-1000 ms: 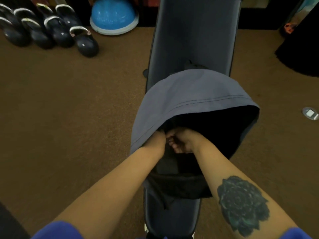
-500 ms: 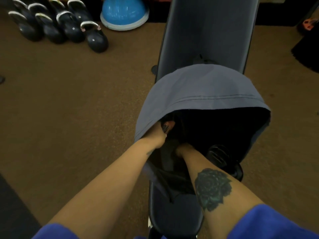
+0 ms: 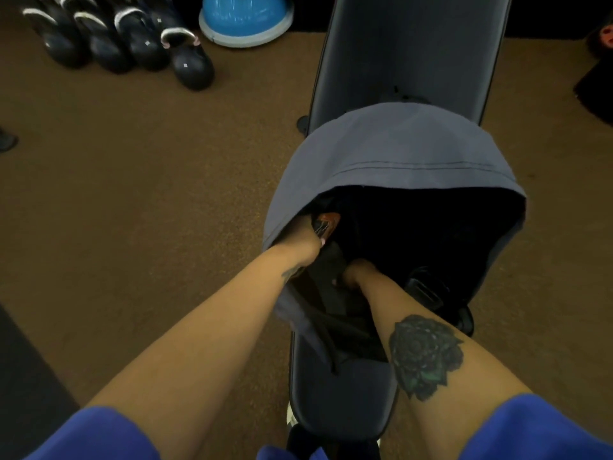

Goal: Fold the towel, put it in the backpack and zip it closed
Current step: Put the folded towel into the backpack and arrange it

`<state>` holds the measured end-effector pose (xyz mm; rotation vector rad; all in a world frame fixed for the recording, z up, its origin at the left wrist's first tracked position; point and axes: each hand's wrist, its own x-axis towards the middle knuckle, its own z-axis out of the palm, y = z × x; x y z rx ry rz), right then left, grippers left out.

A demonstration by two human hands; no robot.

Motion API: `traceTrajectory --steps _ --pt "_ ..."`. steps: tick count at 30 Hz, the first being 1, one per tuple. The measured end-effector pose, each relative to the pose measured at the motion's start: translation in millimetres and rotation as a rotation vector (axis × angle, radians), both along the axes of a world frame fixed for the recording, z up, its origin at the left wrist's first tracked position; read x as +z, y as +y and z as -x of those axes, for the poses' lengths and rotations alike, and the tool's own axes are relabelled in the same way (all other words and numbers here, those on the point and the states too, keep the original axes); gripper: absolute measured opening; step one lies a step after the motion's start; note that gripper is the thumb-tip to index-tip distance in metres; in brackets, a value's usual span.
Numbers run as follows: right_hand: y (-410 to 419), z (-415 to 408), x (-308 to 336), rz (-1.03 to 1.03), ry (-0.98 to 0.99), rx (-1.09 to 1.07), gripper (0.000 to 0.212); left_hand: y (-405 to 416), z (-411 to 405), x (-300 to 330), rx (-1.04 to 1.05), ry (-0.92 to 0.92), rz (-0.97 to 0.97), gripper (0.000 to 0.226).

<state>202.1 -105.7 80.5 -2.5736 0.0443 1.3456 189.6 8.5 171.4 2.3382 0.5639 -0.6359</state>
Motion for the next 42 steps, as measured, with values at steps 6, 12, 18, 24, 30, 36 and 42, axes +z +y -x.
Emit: traceTrajectory --steps 6,12,18,24,30,36,42 --pt "-3 -27 3 -0.029 -0.082 0.136 0.049 3 0 0 -0.007 -0.032 0.004 0.063" --pt "6 -20 -15 -0.045 0.060 0.319 0.052 2 0 -2 -0.049 -0.052 0.014 0.058" --pt "13 -7 -43 -0.194 -0.044 0.125 0.050 2 -1 -3 -0.072 -0.026 0.037 0.057" --pt "10 -7 -49 -0.293 -0.106 0.063 0.052 -3 -3 -3 -0.077 0.000 0.050 0.057" --pt "13 -6 -44 -0.250 -0.160 0.214 0.060 -3 -3 -9 -0.052 -0.010 0.057 0.060" --pt "0 -24 -8 -0.374 -0.099 0.092 0.070 -3 -2 -8 0.102 -0.047 0.169 0.059" --pt "-24 -27 49 -0.863 0.092 -0.478 0.062 -10 1 -1 0.467 -0.107 0.430 0.069"
